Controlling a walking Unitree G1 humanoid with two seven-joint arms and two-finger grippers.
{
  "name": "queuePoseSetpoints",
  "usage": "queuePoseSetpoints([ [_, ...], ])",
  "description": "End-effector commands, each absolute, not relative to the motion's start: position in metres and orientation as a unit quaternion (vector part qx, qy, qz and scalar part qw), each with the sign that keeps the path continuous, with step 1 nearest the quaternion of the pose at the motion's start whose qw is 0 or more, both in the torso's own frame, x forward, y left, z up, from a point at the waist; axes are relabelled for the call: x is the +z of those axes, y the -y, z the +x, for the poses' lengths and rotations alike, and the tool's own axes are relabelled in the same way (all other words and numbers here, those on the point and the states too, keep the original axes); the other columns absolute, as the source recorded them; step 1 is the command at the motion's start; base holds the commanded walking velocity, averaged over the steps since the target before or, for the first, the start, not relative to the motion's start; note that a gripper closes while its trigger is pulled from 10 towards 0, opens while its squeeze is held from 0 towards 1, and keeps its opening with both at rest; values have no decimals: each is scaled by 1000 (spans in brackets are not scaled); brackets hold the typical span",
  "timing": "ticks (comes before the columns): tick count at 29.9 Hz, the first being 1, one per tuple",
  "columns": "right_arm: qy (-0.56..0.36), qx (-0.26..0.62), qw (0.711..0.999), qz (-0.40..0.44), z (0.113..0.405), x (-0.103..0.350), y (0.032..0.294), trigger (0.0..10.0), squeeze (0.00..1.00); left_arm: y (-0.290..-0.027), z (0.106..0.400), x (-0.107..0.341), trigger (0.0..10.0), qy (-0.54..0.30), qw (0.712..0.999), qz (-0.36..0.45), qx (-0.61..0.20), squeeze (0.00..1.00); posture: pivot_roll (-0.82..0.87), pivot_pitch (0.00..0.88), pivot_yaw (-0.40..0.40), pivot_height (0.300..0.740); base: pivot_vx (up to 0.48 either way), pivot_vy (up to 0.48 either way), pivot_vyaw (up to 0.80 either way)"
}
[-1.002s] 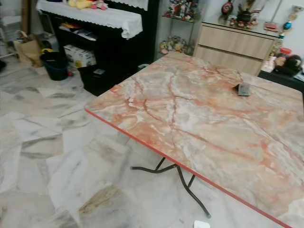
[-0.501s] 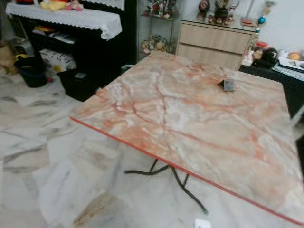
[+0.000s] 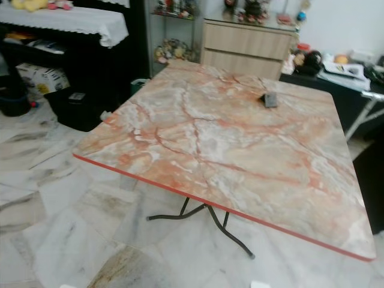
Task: Hang hanger
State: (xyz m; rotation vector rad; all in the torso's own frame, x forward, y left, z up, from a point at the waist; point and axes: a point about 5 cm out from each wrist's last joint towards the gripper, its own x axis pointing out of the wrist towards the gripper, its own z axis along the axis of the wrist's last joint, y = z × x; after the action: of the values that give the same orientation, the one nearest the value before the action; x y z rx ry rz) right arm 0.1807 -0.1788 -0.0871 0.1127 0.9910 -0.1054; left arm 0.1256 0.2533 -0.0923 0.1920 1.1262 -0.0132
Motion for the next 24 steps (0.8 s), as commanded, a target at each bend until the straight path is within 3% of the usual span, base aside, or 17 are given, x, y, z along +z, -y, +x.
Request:
queuePoseSetpoints([
  [1,-468,-54,876,107,195,-79,187,10000,0,-217,189,-74,10000,-430,903,18,6,0,95,35,-103,740,0,0,0],
  [11,-468,-58,875,106,194,-80,187,10000,0,-212,181,-79,10000,-440,898,27,-5,0,101,12,-111,740,0,-259,0],
  [17,-471,-49,876,93,194,-80,187,10000,0,-210,183,-78,10000,-437,899,25,-6,0,101,3,-110,740,0,-382,-792],
  [24,-465,-58,878,102,195,-79,187,10000,0,-207,188,-76,10000,-431,902,26,-11,0,99,23,-113,740,0,-383,0],
])
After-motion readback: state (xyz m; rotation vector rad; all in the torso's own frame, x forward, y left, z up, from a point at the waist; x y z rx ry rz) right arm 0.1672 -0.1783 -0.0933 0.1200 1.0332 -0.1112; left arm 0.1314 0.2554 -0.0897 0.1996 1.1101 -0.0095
